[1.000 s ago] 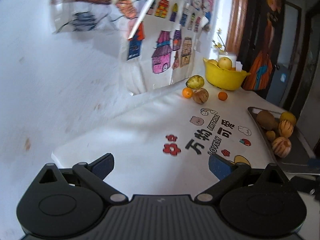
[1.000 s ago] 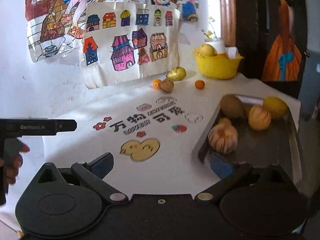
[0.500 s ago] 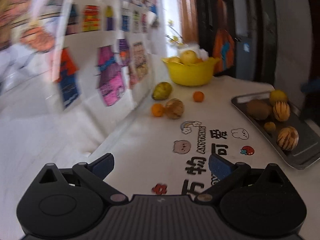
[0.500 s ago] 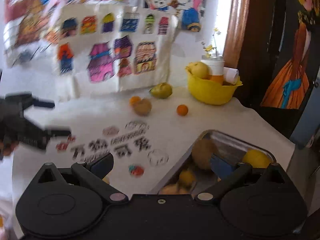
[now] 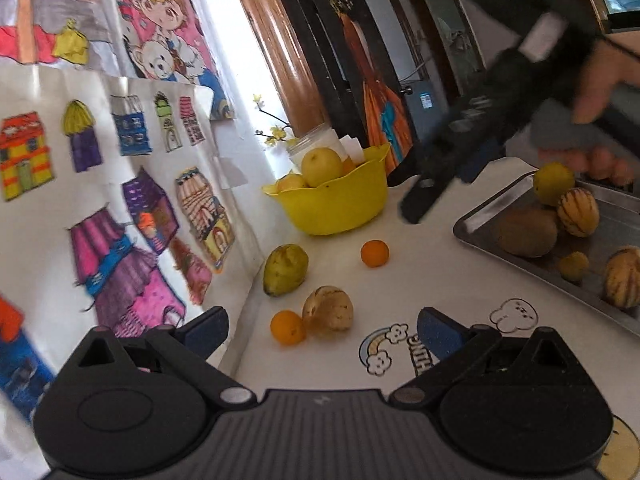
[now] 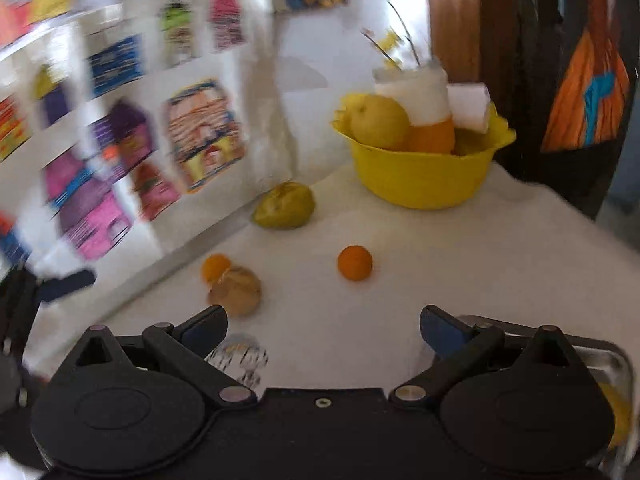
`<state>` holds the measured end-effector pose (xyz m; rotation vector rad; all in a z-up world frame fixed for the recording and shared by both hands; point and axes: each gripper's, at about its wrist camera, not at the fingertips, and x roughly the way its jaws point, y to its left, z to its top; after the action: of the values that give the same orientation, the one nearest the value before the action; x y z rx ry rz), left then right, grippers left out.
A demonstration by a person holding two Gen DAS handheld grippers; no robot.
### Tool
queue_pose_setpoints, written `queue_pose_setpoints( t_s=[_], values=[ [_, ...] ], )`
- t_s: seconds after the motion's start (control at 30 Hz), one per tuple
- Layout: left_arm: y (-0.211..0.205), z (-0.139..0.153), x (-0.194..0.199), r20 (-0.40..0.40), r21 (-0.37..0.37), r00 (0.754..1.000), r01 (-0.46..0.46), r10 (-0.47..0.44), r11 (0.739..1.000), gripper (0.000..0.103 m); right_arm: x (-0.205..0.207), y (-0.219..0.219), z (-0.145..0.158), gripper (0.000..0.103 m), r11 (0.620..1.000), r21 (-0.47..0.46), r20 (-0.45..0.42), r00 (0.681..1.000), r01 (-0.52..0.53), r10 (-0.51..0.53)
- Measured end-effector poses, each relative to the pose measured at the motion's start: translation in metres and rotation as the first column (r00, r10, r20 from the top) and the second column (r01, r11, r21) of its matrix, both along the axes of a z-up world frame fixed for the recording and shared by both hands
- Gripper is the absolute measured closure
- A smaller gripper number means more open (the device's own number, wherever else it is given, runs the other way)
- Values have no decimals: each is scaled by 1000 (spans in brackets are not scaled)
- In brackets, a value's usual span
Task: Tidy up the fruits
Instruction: 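Move both grippers toward the orange and the last striped pepino, then grasp the orange with the right gripper while the left gripper grasps the striped pepino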
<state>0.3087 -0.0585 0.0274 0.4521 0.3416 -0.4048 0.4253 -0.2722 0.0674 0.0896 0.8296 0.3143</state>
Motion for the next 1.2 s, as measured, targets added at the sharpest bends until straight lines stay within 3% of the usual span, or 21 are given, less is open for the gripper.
queue_pose_setpoints(
  t_s=[0.17,0.3,0.47,0.63,0.83,1.03,1.2],
  values=[
    [-7,-11,29,6,30,1000,19,-19,999,4,50,-12,-24,8,989,95,-131,986,116,-103],
    [-12,-17,51,-27,36,999,19,-18,999,6,71,-14,-39,14,978,120,-168,974,172,-151],
    [-19,-25,66,-60,47,998,29,-27,998,12,84,-12,-50,24,973,123,-168,970,195,-173],
    [-27,-32,72,-69,82,997,47,-41,996,36,95,-3,-55,35,980,105,-150,977,169,-152],
    [-31,-38,78,-96,111,994,56,-46,992,42,105,5,-61,49,985,82,-137,981,151,-139],
    [-31,-40,88,-127,92,992,30,-18,995,42,105,7,-69,62,986,90,-145,981,143,-129],
    [-37,-42,91,-125,93,992,21,-9,995,44,105,5,-71,65,984,101,-135,982,144,-130]
  ],
)
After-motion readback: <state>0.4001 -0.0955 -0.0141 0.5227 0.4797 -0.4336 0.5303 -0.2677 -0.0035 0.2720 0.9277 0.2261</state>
